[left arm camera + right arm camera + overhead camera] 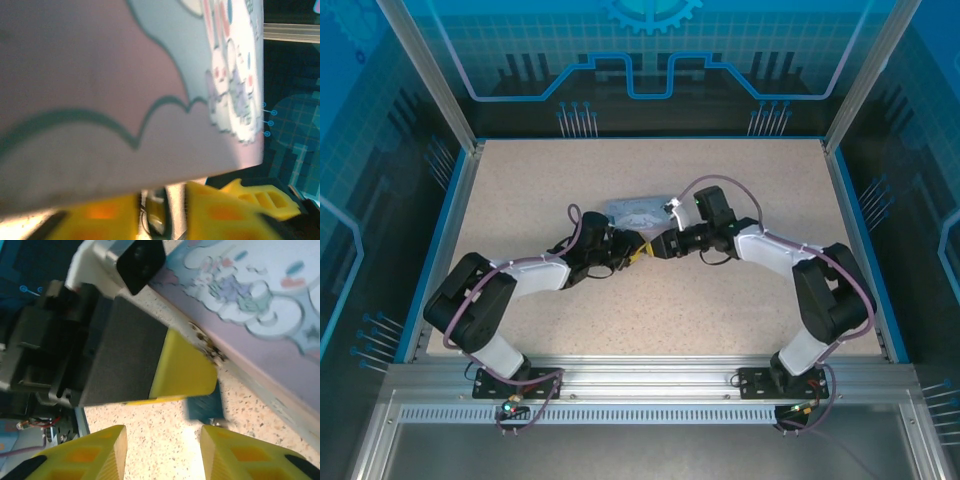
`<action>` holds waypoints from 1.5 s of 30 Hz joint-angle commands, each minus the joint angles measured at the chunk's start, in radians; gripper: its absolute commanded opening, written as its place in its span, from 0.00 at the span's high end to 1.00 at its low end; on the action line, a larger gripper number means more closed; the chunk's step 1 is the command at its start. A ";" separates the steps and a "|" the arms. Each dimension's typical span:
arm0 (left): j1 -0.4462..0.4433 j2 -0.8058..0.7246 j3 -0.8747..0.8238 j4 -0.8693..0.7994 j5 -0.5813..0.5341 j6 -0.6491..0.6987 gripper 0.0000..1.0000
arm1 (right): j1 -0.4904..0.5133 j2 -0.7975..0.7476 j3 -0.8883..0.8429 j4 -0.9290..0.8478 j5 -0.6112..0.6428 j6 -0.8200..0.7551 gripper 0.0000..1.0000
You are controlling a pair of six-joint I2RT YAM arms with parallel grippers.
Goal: Unlock the padlock with the key
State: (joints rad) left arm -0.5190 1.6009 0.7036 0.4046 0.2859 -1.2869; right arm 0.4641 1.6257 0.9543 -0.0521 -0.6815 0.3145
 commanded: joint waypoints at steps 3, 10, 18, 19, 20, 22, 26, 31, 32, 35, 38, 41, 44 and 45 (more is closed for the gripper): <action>0.002 -0.066 -0.011 -0.105 0.001 0.084 0.25 | -0.001 -0.053 -0.114 0.144 0.042 0.154 0.55; 0.019 -0.224 0.013 -0.318 -0.049 0.177 0.04 | 0.079 -0.047 -0.137 0.153 0.165 0.220 0.55; 0.093 -0.240 0.163 -0.543 -0.092 0.335 0.01 | 0.068 0.081 -0.030 0.143 0.313 0.229 0.54; 0.099 -0.233 0.183 -0.562 -0.098 0.350 0.01 | 0.066 0.099 -0.011 0.136 0.320 0.223 0.54; 0.106 -0.223 0.203 -0.578 -0.102 0.366 0.01 | 0.061 0.119 0.017 0.122 0.319 0.213 0.54; 0.116 -0.203 0.237 -0.600 -0.107 0.390 0.01 | 0.060 0.139 0.041 0.118 0.332 0.195 0.55; 0.137 -0.146 0.291 -0.628 -0.107 0.417 0.01 | 0.068 0.133 -0.013 0.180 0.321 0.198 0.55; 0.157 -0.075 0.338 -0.622 -0.084 0.423 0.01 | 0.077 0.130 -0.157 0.330 0.332 0.231 0.54; 0.158 -0.064 0.348 -0.624 -0.083 0.426 0.01 | 0.077 0.136 -0.173 0.361 0.334 0.230 0.54; 0.167 -0.044 0.371 -0.627 -0.076 0.432 0.01 | 0.084 0.155 -0.193 0.397 0.336 0.217 0.54; 0.180 -0.035 0.382 -0.623 -0.068 0.431 0.01 | 0.099 0.170 -0.177 0.381 0.353 0.176 0.55; 0.192 -0.028 0.385 -0.611 -0.057 0.425 0.01 | 0.118 0.190 -0.143 0.344 0.395 0.125 0.54; 0.198 -0.020 0.393 -0.606 -0.049 0.425 0.01 | 0.120 0.225 -0.117 0.344 0.402 0.109 0.55; 0.200 -0.015 0.395 -0.605 -0.046 0.426 0.01 | 0.120 0.239 -0.107 0.350 0.400 0.108 0.55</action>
State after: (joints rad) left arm -0.3294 1.5616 1.0599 -0.1997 0.2073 -0.8825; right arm 0.5762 1.8198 0.8143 0.2871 -0.3096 0.4652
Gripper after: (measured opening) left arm 0.988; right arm 0.454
